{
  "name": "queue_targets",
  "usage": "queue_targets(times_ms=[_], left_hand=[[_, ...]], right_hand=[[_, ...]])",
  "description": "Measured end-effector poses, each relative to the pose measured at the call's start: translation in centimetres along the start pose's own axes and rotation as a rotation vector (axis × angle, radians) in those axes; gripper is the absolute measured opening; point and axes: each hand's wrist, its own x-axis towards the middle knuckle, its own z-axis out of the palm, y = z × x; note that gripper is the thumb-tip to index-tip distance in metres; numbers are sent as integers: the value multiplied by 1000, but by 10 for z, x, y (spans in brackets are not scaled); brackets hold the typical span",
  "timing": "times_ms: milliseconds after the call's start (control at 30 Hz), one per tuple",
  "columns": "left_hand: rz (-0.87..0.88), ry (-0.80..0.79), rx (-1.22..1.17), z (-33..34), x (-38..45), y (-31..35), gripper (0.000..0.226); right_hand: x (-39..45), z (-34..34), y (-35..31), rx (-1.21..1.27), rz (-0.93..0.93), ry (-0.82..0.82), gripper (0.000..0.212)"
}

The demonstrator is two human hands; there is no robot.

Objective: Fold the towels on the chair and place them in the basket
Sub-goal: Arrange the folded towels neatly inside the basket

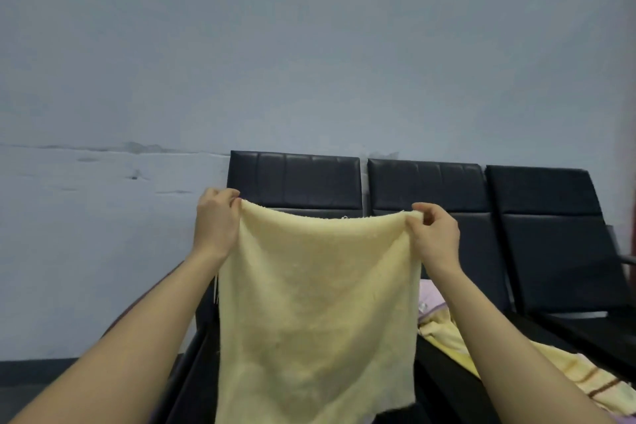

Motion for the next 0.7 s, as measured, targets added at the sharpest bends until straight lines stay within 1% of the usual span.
queue_targets(times_ms=[100, 200, 267, 367, 433, 567, 700], left_hand=[[13, -57, 99, 1, -12, -13, 24], [28, -58, 301, 4, -28, -28, 23], [20, -52, 371, 6, -43, -36, 21], [-25, -141, 433, 12, -67, -52, 23], [-100, -197, 417, 18, -81, -61, 21], [-260, -239, 318, 32, -104, -83, 13], [-383, -254, 188, 51, -106, -97, 15]], right_hand=[[-8, -3, 14, -80, -1, -9, 8], [-22, -2, 30, -164, 6, -26, 8], [-34, 0, 41, -195, 34, -24, 10], [-51, 4, 63, -211, 113, -58, 6], [-59, 10, 78, -165, 177, -83, 7], [-73, 22, 98, -60, 330, -129, 7], [-69, 35, 114, -37, 413, -141, 6]])
